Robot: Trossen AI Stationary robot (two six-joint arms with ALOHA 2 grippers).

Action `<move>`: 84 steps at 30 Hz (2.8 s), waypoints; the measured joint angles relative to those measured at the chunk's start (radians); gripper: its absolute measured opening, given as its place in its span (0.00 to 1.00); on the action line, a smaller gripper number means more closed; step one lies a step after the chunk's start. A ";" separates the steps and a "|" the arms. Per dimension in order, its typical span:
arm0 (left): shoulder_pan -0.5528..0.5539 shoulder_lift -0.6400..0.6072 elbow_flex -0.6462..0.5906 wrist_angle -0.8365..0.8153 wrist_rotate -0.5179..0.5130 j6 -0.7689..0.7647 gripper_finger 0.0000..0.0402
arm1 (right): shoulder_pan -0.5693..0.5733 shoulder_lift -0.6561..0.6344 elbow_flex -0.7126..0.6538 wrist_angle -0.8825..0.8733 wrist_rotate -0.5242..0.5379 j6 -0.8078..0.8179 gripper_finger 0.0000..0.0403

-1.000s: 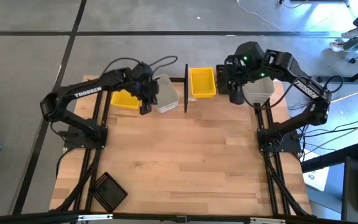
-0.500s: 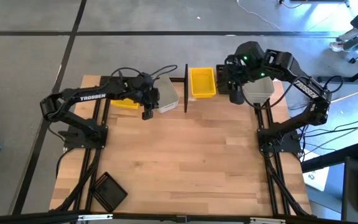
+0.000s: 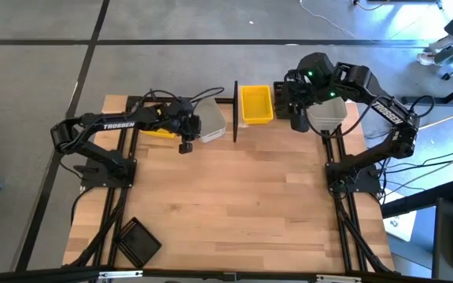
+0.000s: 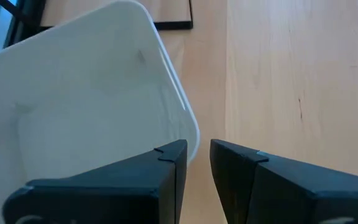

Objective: Stack baskets on shelf by color
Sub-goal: Stack the white bin on top of the white bin on the shelf

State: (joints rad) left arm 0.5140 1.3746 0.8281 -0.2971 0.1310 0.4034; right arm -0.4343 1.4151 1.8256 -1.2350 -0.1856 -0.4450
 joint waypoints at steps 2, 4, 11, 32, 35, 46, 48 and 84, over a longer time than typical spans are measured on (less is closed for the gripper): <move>0.001 0.000 0.000 0.006 0.000 0.004 0.16 | 0.000 0.000 0.000 0.000 0.000 0.000 0.22; 0.001 0.000 0.000 0.007 0.000 0.017 0.16 | 0.000 0.000 0.000 0.000 0.000 0.000 0.22; -0.001 0.056 0.000 0.025 -0.006 0.026 0.16 | 0.000 0.000 0.000 -0.001 0.000 0.000 0.22; -0.023 0.146 0.001 0.062 -0.016 0.018 0.16 | 0.000 0.000 0.000 -0.009 0.000 0.001 0.22; -0.029 0.146 0.001 0.062 -0.016 0.018 0.15 | 0.000 0.000 0.000 -0.011 0.000 0.001 0.22; -0.101 0.145 0.001 0.031 -0.039 -0.008 0.01 | 0.000 0.000 0.000 -0.016 0.000 0.018 0.22; -0.125 0.144 0.002 0.029 -0.039 -0.030 0.01 | 0.000 0.000 0.000 -0.016 0.000 0.035 0.22; -0.639 0.299 0.158 0.157 0.191 -0.005 0.00 | 0.000 -0.084 -0.001 -0.005 0.055 0.074 0.22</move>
State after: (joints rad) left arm -0.1254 1.6734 0.9857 -0.1402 0.3224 0.3988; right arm -0.4343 1.3307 1.8248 -1.2398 -0.1307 -0.3714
